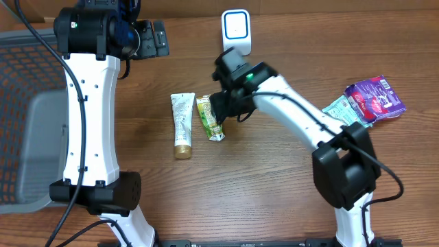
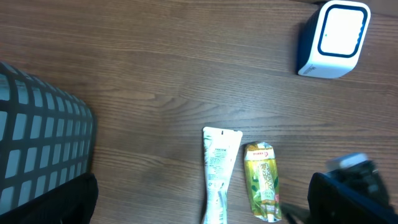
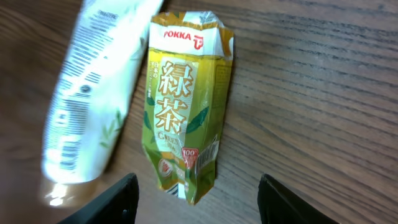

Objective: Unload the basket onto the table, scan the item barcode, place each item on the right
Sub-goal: 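Reach the right gripper to the green tea pouch and grasp it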

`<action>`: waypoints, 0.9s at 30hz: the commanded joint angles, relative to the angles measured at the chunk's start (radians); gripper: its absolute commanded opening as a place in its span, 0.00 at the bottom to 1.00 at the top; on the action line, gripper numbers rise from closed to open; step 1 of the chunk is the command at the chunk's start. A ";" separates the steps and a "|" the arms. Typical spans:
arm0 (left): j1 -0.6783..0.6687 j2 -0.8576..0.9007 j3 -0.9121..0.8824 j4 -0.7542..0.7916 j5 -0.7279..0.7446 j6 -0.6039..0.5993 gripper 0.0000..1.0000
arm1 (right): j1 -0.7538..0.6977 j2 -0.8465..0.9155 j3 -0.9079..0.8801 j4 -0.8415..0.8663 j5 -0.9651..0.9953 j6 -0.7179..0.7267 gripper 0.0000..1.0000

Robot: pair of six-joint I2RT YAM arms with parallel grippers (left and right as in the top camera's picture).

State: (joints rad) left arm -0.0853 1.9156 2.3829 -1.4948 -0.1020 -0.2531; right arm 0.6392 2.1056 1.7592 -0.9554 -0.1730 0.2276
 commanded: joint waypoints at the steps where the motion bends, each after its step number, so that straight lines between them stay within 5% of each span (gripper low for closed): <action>1: -0.006 0.005 0.004 0.003 -0.002 0.002 1.00 | 0.061 -0.001 -0.005 0.005 0.203 0.001 0.59; 8: -0.006 0.005 0.004 0.004 -0.002 0.002 1.00 | 0.161 0.001 -0.072 0.073 0.384 0.000 0.58; 27: -0.006 0.005 0.004 0.004 -0.002 0.003 1.00 | 0.180 0.040 -0.183 0.170 0.300 0.035 0.51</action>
State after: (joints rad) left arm -0.0853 1.9156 2.3829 -1.4948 -0.1020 -0.2531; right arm 0.8234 2.1181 1.5894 -0.7868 0.1341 0.2516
